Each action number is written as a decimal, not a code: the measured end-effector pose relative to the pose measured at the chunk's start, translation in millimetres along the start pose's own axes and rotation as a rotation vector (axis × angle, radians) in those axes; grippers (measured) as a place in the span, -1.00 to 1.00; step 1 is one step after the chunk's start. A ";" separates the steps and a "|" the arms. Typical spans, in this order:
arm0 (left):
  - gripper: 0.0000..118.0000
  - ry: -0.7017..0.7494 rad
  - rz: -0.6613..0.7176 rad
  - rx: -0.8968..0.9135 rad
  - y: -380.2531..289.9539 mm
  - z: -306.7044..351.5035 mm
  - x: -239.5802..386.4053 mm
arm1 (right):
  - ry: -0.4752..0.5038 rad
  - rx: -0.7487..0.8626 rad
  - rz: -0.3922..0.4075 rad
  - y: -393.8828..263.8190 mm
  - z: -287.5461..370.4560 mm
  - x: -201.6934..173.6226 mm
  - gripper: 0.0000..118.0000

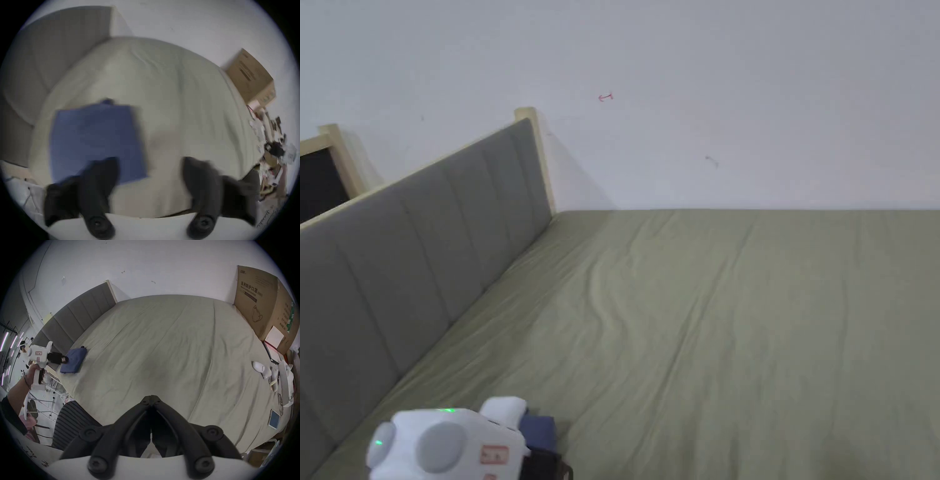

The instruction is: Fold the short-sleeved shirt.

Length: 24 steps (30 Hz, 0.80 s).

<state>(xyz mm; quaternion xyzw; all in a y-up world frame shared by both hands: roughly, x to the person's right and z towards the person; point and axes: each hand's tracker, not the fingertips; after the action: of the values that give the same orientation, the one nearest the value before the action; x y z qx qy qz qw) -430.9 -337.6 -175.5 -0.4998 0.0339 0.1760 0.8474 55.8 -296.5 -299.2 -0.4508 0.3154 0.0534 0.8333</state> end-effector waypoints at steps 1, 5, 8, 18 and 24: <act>-0.54 0.056 -0.080 0.038 -2.3 -7.7 32.4 | -0.013 -0.004 -0.005 -0.6 -0.3 1.3 -1.00; -0.96 -0.078 -0.129 0.219 3.3 0.2 115.4 | -0.087 0.038 -0.050 3.9 7.2 11.8 -1.00; -0.96 -0.073 -0.130 0.466 14.8 22.8 159.3 | -0.128 0.170 -0.071 12.9 24.4 16.0 -1.00; -0.95 0.117 -0.155 1.113 -10.6 72.3 245.5 | -0.274 0.978 0.049 14.9 110.3 10.1 -1.00; -0.27 0.248 -0.231 1.215 -32.7 83.5 268.3 | -0.324 0.981 0.023 20.8 111.6 12.2 -0.28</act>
<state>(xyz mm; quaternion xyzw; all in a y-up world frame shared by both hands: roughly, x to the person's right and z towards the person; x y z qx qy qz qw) -178.8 -209.2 -169.2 0.0534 0.1715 -0.0264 0.9834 111.0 -199.1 -277.1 0.0108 0.1751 -0.0227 0.9842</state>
